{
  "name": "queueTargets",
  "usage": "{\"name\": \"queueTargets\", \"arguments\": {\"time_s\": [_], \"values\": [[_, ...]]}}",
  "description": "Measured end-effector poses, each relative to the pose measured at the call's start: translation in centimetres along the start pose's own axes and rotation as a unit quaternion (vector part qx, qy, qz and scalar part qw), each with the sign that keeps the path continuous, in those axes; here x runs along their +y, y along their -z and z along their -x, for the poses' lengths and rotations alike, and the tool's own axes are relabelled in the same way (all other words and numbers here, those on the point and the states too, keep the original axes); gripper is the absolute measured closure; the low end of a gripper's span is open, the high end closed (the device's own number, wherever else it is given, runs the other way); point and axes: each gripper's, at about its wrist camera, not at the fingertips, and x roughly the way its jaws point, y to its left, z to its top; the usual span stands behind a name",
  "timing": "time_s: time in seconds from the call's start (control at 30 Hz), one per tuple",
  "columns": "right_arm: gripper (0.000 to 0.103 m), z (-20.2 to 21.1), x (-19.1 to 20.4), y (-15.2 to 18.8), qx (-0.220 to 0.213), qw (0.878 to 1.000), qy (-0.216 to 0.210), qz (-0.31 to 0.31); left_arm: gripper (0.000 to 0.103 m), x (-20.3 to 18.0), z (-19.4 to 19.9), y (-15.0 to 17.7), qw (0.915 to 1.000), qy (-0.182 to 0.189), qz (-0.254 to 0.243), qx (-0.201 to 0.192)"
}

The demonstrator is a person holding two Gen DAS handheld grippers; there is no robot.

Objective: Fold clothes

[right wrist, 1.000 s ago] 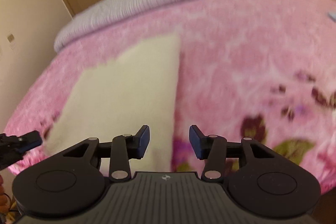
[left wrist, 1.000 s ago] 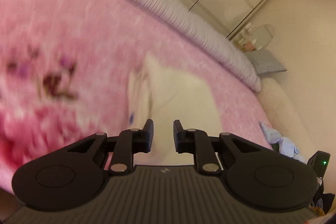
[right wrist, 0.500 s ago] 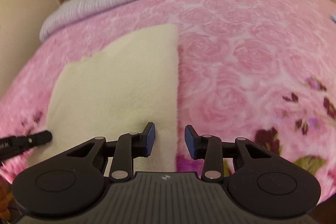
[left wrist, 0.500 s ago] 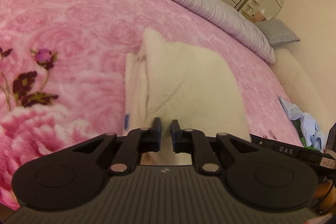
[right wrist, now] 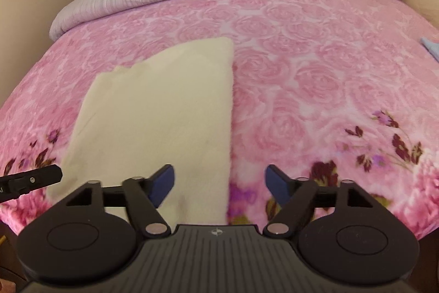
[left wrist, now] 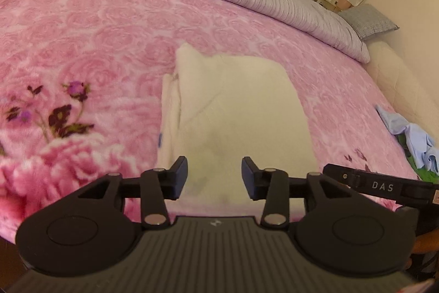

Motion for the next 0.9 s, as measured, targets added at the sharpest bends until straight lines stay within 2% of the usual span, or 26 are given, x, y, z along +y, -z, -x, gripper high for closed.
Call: {"name": "queueTargets", "arguments": {"time_s": [0.17, 0.9], "values": [[0.015, 1.9, 0.9, 0.8, -0.006, 1.000, 0.000, 0.014, 0.058, -1.0, 1.5, 1.5, 0.9999, -0.009, -0.009, 0.004], [0.015, 8.7, 1.3, 4.8, -0.046, 0.999, -0.009, 0.028, 0.043, -4.3, 7.6, 5.9, 0.9972, -0.043, -0.054, -0.031]]}}
